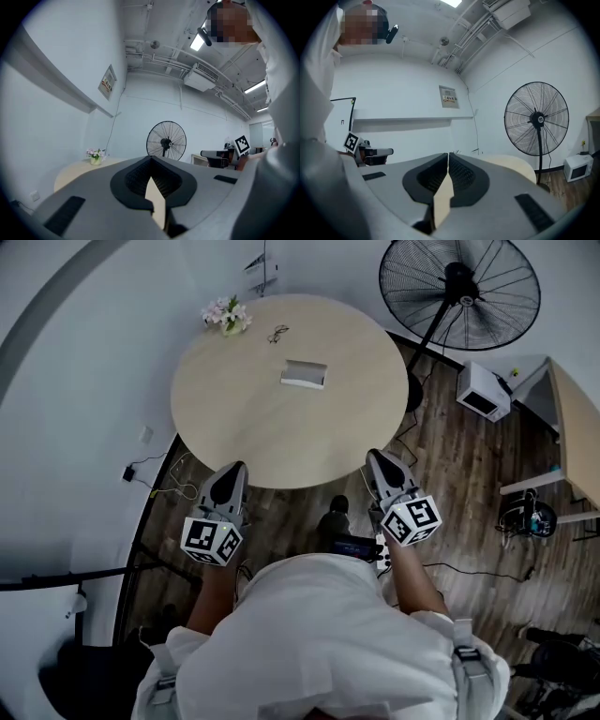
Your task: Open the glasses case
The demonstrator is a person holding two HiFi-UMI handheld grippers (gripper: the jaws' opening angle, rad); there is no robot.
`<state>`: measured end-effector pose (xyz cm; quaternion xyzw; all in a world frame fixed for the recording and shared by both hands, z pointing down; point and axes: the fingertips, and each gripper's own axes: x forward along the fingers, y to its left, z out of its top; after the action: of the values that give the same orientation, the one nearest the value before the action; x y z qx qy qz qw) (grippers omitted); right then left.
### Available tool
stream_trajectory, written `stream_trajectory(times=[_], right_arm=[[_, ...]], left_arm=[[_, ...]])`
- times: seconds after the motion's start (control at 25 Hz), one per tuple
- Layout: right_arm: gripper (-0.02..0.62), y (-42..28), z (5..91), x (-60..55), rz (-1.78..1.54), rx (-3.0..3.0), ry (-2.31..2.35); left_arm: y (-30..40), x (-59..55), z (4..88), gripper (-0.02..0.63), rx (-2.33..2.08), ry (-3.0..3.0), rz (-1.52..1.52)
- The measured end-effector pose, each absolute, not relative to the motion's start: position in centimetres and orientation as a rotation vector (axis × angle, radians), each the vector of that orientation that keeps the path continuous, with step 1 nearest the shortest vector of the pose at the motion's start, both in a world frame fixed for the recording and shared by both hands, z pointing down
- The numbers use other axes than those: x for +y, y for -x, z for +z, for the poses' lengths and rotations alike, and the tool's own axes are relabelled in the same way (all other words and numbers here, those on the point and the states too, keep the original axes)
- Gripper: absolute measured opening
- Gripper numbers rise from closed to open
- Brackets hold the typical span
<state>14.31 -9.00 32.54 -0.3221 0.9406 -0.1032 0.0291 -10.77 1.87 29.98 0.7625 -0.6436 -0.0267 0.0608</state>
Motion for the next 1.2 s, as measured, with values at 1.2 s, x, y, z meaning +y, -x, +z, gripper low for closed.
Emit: stream_trajectory(times=[1.2], right_arm=[[0.025,-21.0,35.1,-3.5,-0.358,3.050,0.907]], left_arm=[[-0.4,6.1,35.3,0.011,-1.851,-2.311,0.019]])
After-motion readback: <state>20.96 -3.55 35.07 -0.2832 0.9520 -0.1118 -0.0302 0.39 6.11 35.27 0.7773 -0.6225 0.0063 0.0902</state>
